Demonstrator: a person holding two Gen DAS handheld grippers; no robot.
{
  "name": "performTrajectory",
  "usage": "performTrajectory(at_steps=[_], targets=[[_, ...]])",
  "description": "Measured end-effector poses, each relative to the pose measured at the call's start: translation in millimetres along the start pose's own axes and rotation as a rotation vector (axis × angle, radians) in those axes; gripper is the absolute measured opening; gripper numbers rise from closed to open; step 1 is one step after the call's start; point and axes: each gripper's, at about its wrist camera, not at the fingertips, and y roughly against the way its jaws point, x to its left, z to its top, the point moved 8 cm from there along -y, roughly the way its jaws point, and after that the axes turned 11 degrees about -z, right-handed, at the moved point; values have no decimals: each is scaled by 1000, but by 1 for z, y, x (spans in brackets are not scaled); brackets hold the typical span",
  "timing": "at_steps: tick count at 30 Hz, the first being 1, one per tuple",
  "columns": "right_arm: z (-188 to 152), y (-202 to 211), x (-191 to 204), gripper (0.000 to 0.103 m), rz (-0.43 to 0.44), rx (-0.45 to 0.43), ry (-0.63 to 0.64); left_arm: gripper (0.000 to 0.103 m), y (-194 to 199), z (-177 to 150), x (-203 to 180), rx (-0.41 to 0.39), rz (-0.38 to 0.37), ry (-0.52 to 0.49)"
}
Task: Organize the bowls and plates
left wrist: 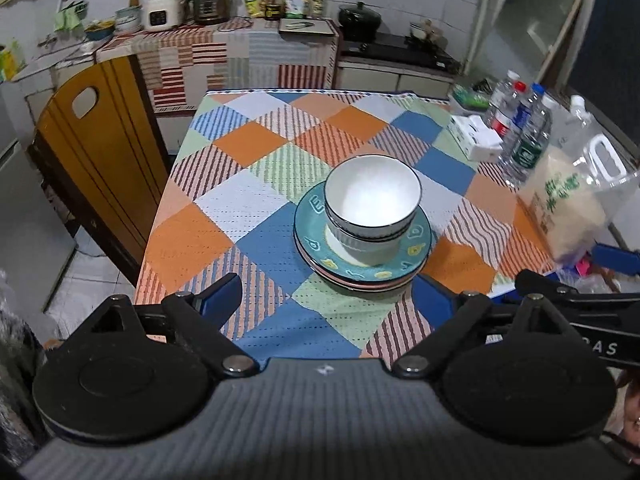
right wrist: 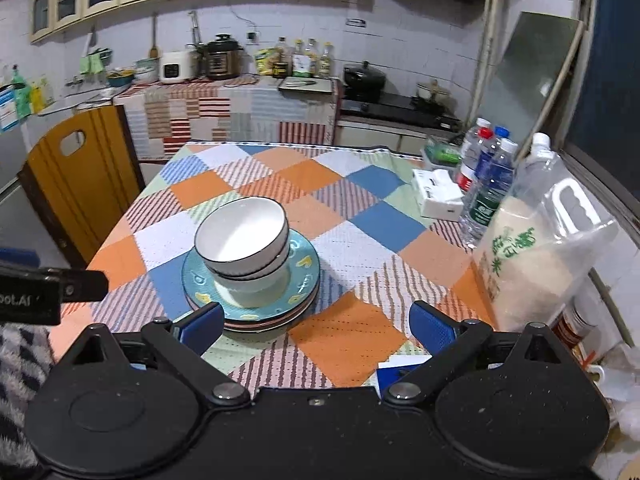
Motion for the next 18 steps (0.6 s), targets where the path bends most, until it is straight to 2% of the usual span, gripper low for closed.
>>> performTrajectory(at_steps=[11,18], targets=[[-7,-6,-4,100,-38,31,12,92,-9,-9,13,10,72,0],[-11,-8,-2,100,-44,34,27,92,-18,-17,10,23,66,-23]])
